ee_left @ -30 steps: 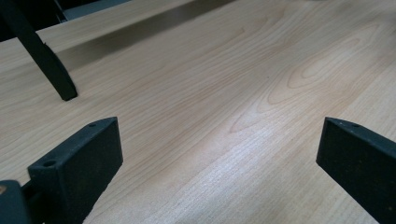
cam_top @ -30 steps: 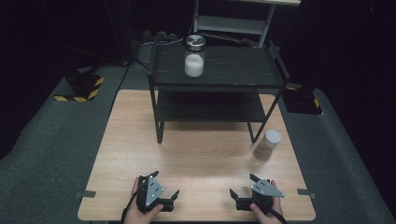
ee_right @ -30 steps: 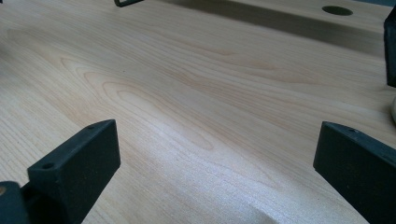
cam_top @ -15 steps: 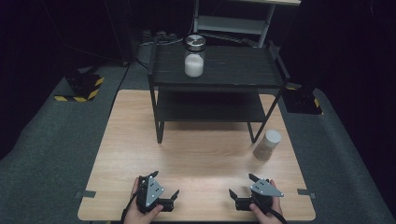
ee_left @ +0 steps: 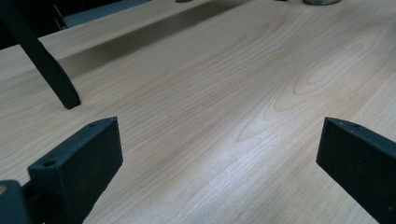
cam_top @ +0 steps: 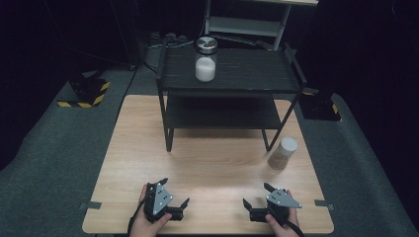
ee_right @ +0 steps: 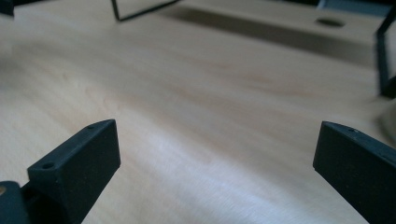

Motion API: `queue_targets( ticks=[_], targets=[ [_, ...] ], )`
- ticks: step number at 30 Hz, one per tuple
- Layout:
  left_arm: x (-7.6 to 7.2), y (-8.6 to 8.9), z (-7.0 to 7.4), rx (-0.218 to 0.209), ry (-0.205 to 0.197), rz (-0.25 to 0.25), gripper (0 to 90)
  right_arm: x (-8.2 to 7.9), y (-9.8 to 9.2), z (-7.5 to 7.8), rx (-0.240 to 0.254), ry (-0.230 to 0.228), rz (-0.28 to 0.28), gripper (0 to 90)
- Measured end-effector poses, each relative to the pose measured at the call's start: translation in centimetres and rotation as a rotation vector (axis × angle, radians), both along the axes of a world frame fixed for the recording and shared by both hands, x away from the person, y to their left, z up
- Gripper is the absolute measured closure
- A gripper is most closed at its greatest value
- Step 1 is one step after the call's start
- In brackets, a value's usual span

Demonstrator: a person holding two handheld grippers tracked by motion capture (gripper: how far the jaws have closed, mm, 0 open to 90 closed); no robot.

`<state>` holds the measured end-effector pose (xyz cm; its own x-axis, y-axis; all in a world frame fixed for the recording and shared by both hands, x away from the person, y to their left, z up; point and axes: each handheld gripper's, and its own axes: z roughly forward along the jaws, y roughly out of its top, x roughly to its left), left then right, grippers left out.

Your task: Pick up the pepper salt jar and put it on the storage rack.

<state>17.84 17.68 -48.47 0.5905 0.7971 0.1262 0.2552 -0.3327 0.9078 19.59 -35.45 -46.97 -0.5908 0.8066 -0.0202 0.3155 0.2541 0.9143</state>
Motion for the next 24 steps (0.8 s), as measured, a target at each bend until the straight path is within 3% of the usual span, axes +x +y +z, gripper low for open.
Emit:
queue_targets(
  ticks=[2, 10, 24],
  targets=[
    [-0.1, 0.3, 0.0, -0.014, 0.006, 0.005, 0.8, -0.6, -0.6, 0.3, 0.037, -0.034, -0.027, 0.3],
    [-0.6, 0.6, -0.2, -0.026, 0.001, 0.009, 0.8, -1.2, -2.5, 1.0, 0.106, -0.081, -0.076, 0.1],
    [-0.7, 0.7, -0.2, -0.023, -0.003, 0.001, 0.8, -1.4, -2.8, 1.3, 0.113, -0.097, -0.133, 0.1]
  ],
)
